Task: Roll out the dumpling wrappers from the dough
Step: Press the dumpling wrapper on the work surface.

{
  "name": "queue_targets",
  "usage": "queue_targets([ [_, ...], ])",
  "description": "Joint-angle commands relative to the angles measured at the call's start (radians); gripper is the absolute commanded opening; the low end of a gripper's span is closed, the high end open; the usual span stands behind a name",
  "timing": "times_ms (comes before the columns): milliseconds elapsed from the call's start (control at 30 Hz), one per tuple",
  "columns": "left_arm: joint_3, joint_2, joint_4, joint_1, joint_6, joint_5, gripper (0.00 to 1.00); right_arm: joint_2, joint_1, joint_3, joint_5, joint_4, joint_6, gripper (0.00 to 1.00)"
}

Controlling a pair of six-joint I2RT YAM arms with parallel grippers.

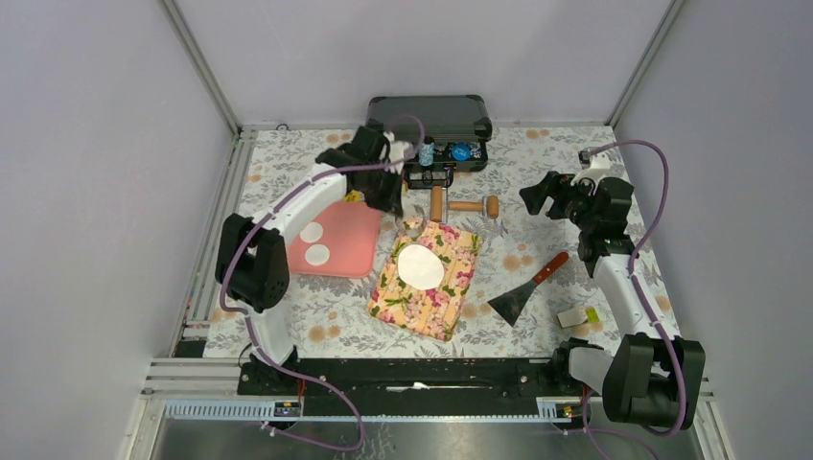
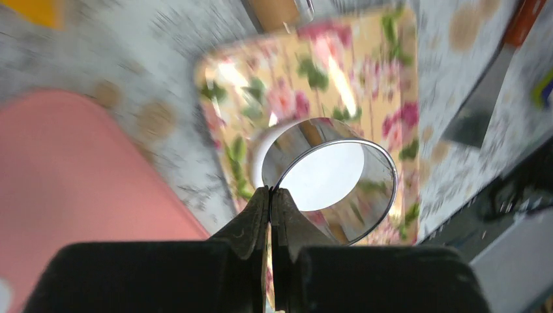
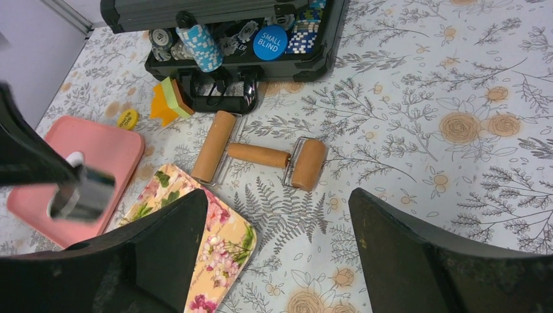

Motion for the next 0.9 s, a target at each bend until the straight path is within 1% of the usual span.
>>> queue_targets([
  [0,-0.12,-0.043,0.082,-0.082,0.099,0.09,0.0,-0.012,-0.003,-0.004,-0.045,0.06,0.009,0.86],
  [233,-0.192,-0.047,0.144,-0.195,0.126,0.039,0.0,-0.015,-0.003,-0.004,-0.056,0.058,0.002,0.86],
  [333,-0.222,-0.052,0.178,-0.228,0.126,-0.018,0.0,-0.014,-0.003,-0.005,-0.067,0.06,0.003,0.86],
  [400,-0.229,-0.045,0.185,-0.247,0.154,-0.061,0.0,-0.01,-0.003,-0.006,-0.07,0.06,0.006,0.86],
  [700,-0.247,-0.048,0.19,-0.277,0.164,-0.135,0.0,-0.017,-0.003,-0.006,-0.077,0.061,0.009,0.86],
  [867,-0.238,-0.021,0.165,-0.282,0.175,-0.161,0.0,-0.017,-0.003,-0.008,-0.08,0.061,0.013,0.86],
])
